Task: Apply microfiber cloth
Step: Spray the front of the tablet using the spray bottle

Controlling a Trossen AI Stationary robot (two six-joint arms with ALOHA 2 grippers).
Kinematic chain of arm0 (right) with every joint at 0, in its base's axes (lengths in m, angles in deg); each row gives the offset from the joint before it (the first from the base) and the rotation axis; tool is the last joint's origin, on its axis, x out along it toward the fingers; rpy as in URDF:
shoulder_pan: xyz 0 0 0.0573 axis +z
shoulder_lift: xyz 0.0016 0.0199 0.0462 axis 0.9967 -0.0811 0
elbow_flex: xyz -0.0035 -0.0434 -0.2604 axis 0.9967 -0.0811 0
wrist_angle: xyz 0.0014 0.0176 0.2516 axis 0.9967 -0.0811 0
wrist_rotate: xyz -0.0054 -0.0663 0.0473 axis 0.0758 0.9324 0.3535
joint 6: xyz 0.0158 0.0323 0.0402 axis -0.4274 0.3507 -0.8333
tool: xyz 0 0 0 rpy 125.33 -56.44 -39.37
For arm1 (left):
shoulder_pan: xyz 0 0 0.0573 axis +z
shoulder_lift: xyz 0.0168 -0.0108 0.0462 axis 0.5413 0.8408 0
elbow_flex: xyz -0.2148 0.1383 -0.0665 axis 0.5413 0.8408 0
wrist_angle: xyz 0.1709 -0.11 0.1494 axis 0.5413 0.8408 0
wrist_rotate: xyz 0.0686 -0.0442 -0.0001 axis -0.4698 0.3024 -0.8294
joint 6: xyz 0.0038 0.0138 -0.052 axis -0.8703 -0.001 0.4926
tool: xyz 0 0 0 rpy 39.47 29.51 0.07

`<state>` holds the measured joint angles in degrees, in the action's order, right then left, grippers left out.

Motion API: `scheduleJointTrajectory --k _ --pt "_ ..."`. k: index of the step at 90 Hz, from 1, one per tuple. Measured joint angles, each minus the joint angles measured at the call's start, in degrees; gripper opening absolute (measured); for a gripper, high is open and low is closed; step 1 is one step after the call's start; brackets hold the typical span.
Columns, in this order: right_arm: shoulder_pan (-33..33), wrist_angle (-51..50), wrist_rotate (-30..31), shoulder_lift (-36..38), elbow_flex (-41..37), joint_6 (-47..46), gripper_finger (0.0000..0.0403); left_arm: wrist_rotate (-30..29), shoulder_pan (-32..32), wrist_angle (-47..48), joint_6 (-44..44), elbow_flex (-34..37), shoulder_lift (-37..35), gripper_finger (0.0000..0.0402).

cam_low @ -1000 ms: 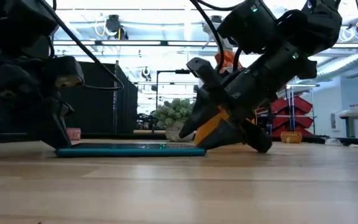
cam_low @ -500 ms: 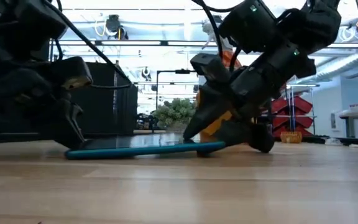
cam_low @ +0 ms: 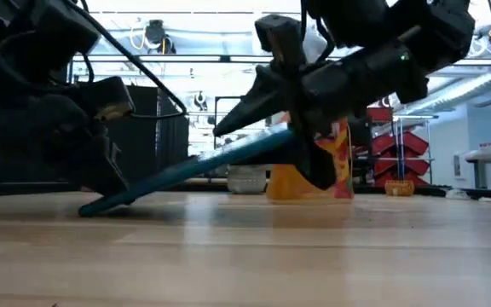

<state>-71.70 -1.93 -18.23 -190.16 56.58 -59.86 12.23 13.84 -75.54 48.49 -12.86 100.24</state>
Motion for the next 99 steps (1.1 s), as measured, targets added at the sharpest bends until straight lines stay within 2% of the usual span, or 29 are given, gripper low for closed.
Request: scheduleJointTrajectory --k 10,19,26,38,49,66,82,90,99 --pt "0.13 0.7 -0.06 0.11 0.02 0.73 0.0157 0.08 -0.02 -0.22 0.0 -0.11 -0.02 0.0" --pt "0.07 -2.53 -0.03 0.13 -0.01 1.11 0.0147 0.22 -0.04 -0.45 0.02 -0.14 -0.11 0.0" --pt "0.18 -3.55 0.0 0.14 -0.03 2.37 0.0115 0.45 -0.04 -0.74 0.05 -0.18 -0.15 0.0" --pt "0.44 -3.68 -3.0 1.18 -0.03 5.21 0.0026 1.49 -0.09 -0.2 0.16 -0.25 -1.81 0.0" --pt "0.76 -7.45 -4.37 4.19 0.0 8.26 0.0017 2.22 -0.2 1.01 0.5 -0.26 -6.16 0.0" --pt "2.4 -21.59 -3.17 13.74 -0.07 14.1 0.0011 2.24 -0.17 6.44 1.56 -0.26 -16.33 0.0" --pt "5.54 -32.31 -2.58 26.09 -0.05 21.1 0.0011 2.21 -0.17 7.98 1.55 -0.26 -24.16 0.0" --pt "7.17 -41.32 -3.12 32.52 -0.05 21.23 0.0011 2.18 -0.14 7.83 1.57 -0.26 -26.37 0.0" --pt "8.86 -53.1 -3.21 39.11 -0.05 17.17 0.0011 2.16 -0.11 6.93 1.57 -0.26 -26.92 0.0"
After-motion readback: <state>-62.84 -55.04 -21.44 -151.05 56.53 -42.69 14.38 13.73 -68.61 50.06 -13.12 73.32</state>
